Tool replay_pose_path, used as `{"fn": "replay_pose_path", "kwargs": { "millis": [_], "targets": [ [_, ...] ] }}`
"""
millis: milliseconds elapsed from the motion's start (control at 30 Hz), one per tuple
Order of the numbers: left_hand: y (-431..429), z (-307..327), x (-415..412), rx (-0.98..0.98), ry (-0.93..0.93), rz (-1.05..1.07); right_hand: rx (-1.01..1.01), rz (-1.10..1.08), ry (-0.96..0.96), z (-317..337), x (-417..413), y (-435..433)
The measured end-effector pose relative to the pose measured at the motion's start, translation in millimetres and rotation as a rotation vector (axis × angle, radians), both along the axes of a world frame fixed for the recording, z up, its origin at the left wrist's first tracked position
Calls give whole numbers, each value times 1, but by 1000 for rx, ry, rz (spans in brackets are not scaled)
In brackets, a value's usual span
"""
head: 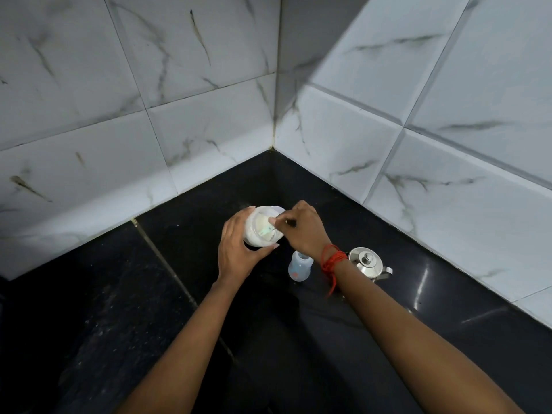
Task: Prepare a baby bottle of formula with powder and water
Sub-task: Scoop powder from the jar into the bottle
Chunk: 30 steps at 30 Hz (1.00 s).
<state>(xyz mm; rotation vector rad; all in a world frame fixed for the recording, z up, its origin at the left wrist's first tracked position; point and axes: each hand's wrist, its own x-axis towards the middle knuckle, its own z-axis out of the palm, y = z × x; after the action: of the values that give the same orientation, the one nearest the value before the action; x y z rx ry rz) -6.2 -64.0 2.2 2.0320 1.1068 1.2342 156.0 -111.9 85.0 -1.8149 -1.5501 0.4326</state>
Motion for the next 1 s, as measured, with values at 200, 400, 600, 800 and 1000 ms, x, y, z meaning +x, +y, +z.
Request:
{"fn": "replay_pose_path", "kwargs": {
  "millis": [200,400,600,800,1000],
  "targets": [
    [-1,-3,3,-163,-122,42,-104,-230,483,9,15,4],
    [-5,-2,6,-215,-97,32,-62,-317,601,6,23,3],
    [-7,2,6,-222,-108,28,-19,-291,545,0,24,3],
    [-6,3,5,-209,-79,19,-33,-346,615,-9,25,6],
    [-5,-2,4,-195,-80,17,-69,-362,579,-16,24,6]
  ]
}}
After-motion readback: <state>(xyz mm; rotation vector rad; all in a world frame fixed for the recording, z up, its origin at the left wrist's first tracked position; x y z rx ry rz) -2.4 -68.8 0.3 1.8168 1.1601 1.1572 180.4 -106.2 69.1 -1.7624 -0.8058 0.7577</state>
